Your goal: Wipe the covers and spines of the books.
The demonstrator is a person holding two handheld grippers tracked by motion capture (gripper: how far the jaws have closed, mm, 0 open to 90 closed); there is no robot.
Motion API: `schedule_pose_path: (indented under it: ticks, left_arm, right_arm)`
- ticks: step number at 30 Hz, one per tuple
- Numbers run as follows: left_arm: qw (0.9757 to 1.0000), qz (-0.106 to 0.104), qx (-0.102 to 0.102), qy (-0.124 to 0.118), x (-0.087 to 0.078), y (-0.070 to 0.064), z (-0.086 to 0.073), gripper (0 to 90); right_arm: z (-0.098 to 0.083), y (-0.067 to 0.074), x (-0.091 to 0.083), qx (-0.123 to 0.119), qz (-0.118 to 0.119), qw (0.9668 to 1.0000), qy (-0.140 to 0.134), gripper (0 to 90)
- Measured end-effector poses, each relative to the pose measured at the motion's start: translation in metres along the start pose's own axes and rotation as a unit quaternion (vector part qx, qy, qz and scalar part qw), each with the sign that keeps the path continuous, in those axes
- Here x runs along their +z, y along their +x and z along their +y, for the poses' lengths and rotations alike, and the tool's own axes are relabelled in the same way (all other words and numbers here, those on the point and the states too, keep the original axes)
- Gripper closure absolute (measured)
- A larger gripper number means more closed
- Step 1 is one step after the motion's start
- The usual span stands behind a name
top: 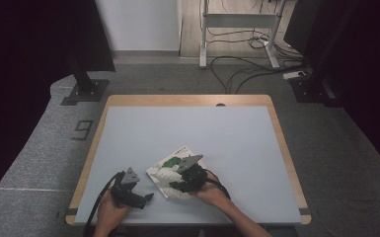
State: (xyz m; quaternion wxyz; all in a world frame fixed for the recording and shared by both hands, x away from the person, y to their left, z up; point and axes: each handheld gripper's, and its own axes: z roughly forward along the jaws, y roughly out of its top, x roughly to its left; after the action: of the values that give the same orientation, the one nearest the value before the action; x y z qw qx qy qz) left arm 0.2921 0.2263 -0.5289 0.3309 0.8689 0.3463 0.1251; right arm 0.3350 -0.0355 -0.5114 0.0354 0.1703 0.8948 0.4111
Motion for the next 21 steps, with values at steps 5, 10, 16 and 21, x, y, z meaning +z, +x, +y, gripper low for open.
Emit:
schedule_pose_path:
  ticks: [5,10,16,21]
  left_arm:
    - [1.0,0.0,0.0,0.0,0.0,0.0,0.0,0.0]
    - [1.0,0.0,0.001,0.0,0.0,0.0,0.0,0.0]
    - [1.0,0.0,0.001,0.0,0.0,0.0,0.0,0.0]
    - [1.0,0.005,0.0,0.0,-0.001,-0.001,0.0,0.0]
  right_arm:
    - [0.004,0.009,0.004,-0.011,0.01,0.9999,0.004,61.1]
    - [0.006,0.015,0.007,-0.022,0.014,0.9997,0.005,61.1]
    - [0.009,0.015,0.009,-0.022,0.01,0.9997,0.009,62.2]
    - [0.015,0.013,0.014,-0.02,0.007,0.9997,0.01,62.8]
